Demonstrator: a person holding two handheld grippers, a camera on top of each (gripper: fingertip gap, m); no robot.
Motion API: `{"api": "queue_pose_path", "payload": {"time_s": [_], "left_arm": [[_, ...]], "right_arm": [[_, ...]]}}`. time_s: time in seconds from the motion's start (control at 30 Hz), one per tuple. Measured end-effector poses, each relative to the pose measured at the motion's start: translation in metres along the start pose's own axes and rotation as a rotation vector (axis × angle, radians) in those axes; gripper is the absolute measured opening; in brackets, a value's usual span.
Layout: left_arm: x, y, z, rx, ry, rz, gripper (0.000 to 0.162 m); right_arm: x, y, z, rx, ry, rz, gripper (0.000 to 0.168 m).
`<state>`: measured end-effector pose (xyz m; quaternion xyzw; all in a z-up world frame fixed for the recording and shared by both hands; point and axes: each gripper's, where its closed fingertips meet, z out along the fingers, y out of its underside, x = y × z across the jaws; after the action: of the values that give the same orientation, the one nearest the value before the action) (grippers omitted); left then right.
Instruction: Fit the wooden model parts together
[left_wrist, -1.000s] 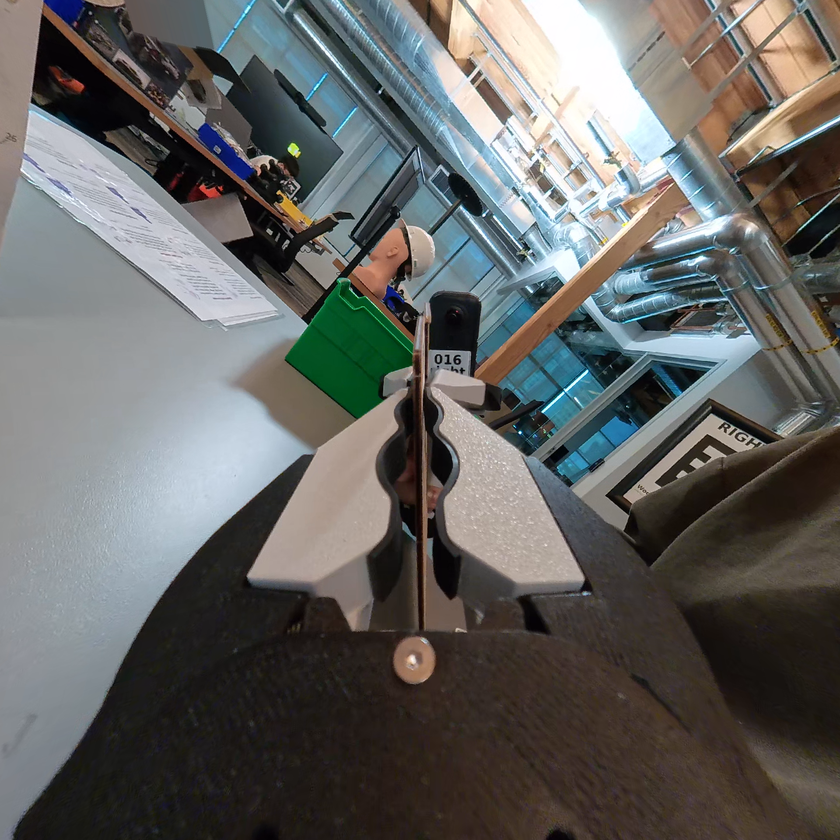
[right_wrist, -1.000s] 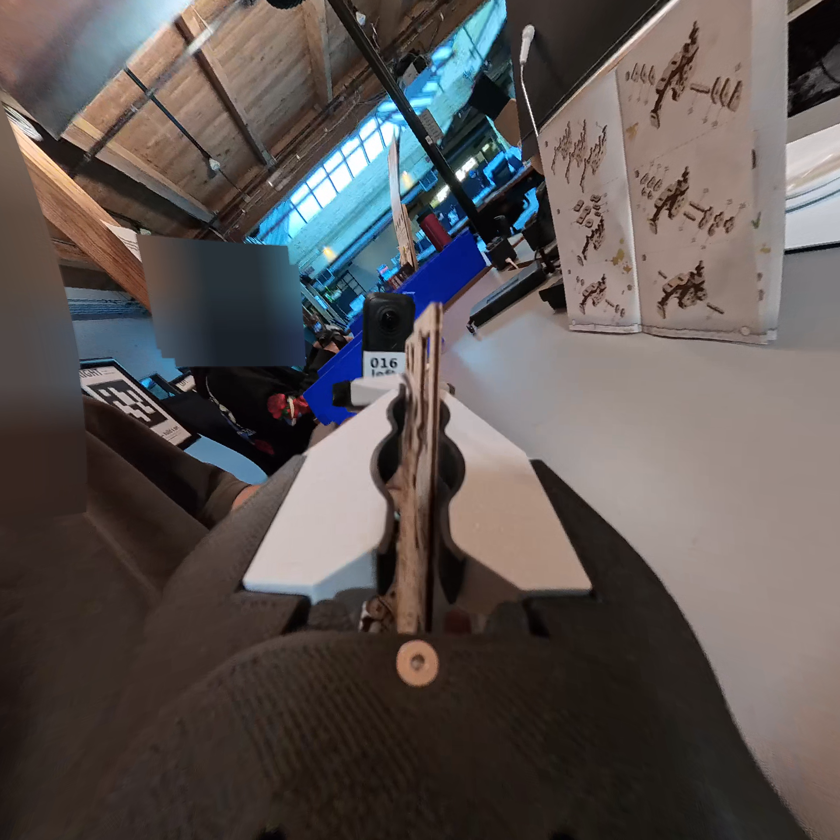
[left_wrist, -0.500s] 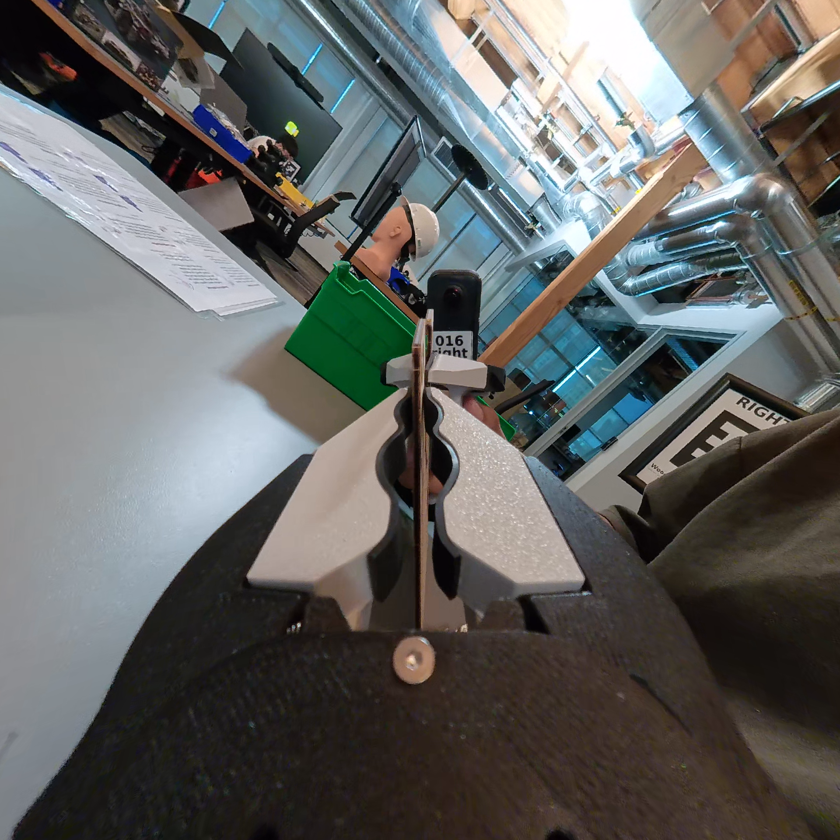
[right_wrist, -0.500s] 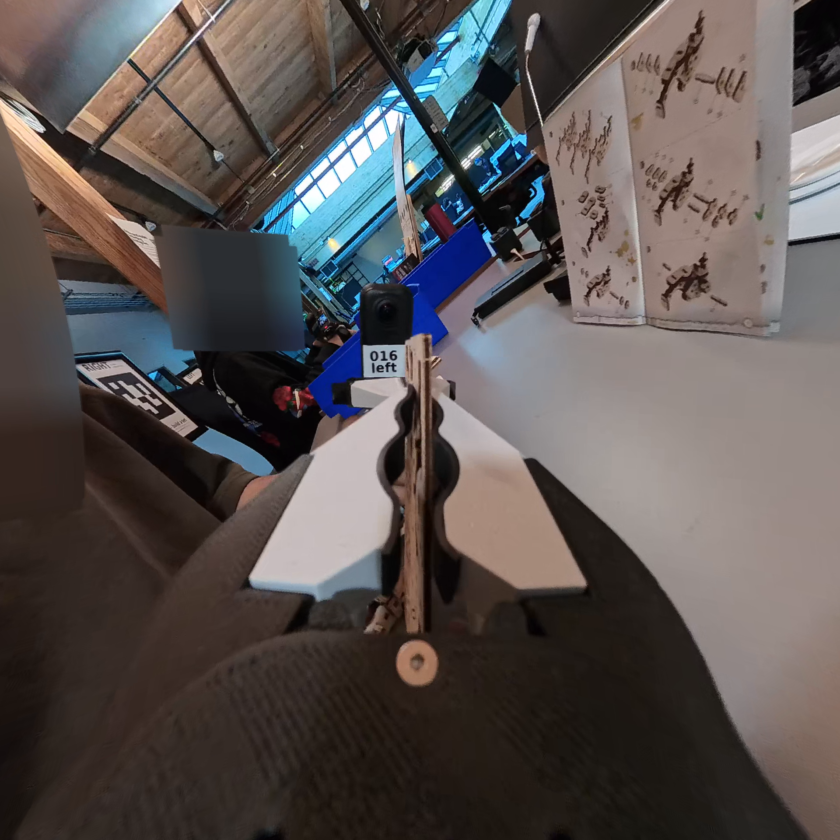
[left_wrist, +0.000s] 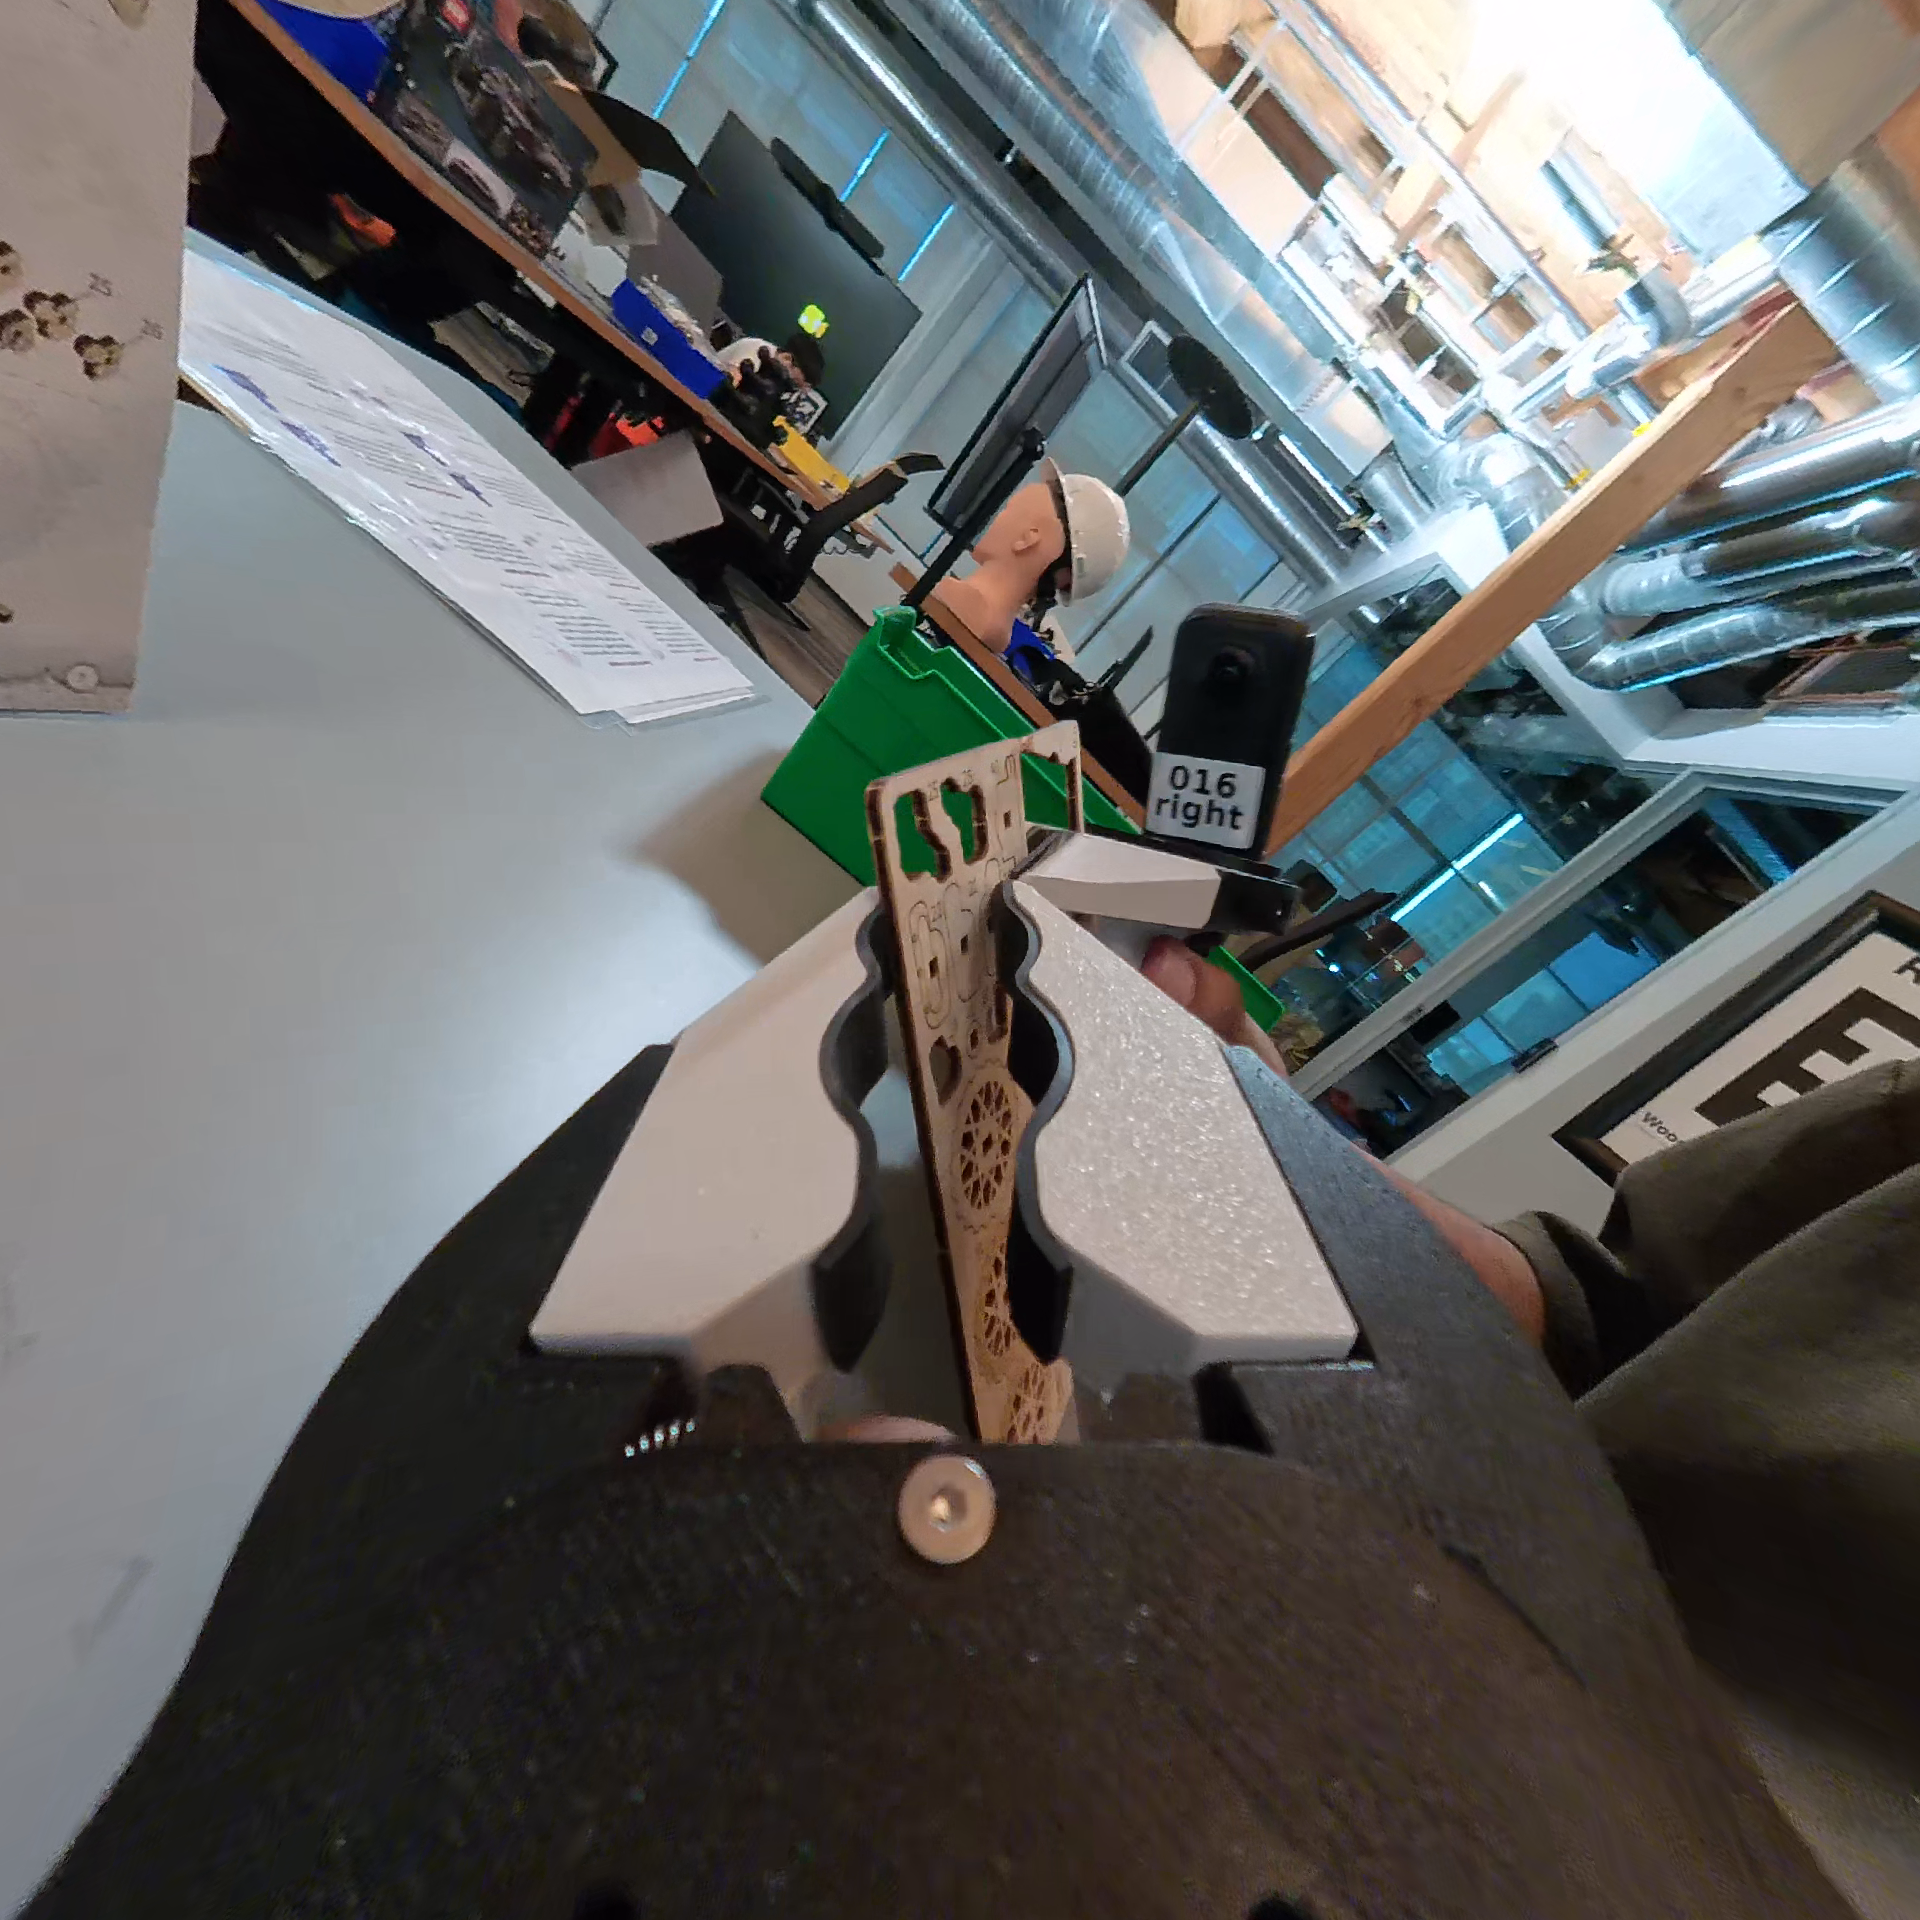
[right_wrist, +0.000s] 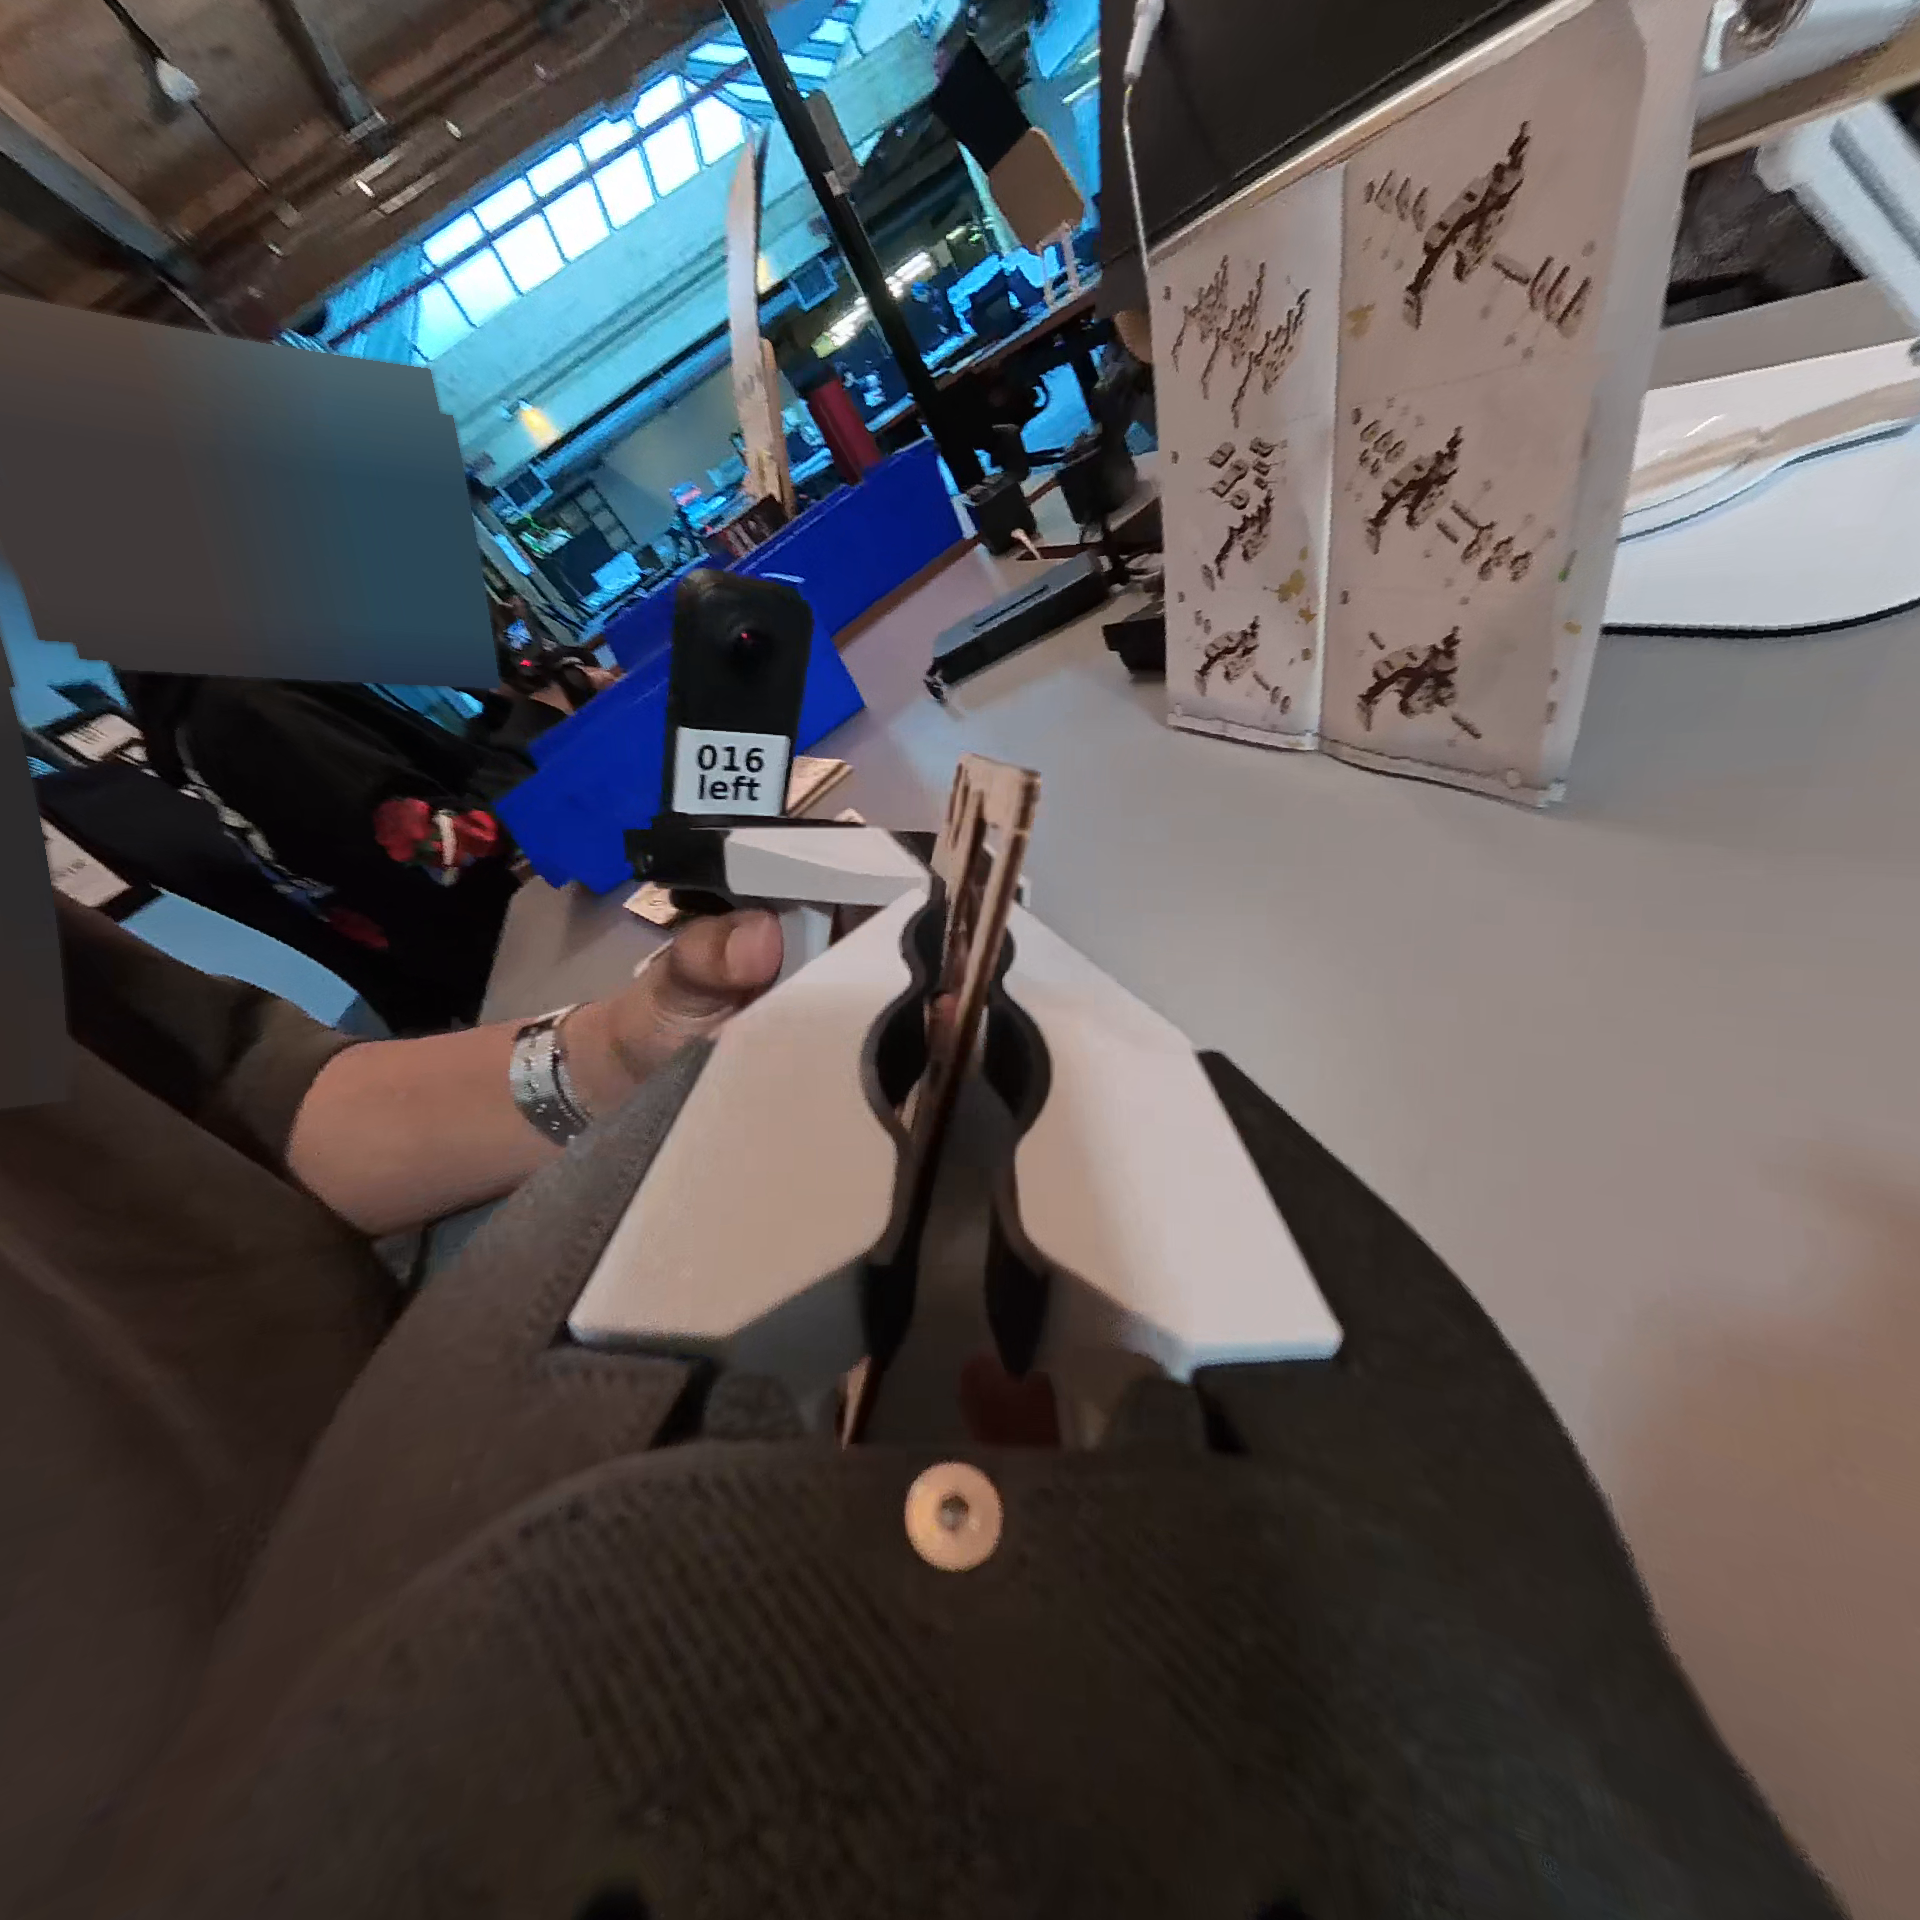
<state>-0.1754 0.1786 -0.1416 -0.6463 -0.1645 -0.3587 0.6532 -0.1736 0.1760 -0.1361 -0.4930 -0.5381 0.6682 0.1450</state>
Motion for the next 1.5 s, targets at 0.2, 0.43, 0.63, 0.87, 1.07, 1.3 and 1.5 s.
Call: {"api": "queue_pose_path", "payload": {"time_s": [0.2,0.43,0.63,0.87,1.07,1.3,1.5], "left_arm": [[-0.004,-0.002,0.001,0.022,-0.071,0.044,0.015],[-0.008,-0.003,0.001,0.041,-0.115,0.048,0.011],[-0.005,-0.007,0.002,0.042,-0.059,0.027,0.013],[-0.006,-0.003,0.0,-0.002,-0.008,-0.058,0.021],[-0.003,-0.001,0.0,-0.025,0.036,-0.086,0.002],[0.007,-0.014,-0.01,0.05,0.174,-0.171,0.0],[0.004,-0.029,-0.02,0.152,0.24,-0.268,0.0]], "right_arm": [[0.002,-0.001,0.002,0.005,0.038,0.01,0.002],[0.003,-0.001,0.003,0.006,0.058,-0.007,0.002],[0.004,-0.005,0.005,0.035,-0.012,0.102,0.002],[0.016,-0.012,-0.012,0.105,-0.023,0.183,0.002],[0.012,-0.014,-0.013,0.14,-0.08,0.213,0.01],[0.014,-0.031,-0.029,0.264,-0.164,0.315,0.034],[0.025,-0.027,-0.032,0.247,-0.113,0.291,0.035]]}}
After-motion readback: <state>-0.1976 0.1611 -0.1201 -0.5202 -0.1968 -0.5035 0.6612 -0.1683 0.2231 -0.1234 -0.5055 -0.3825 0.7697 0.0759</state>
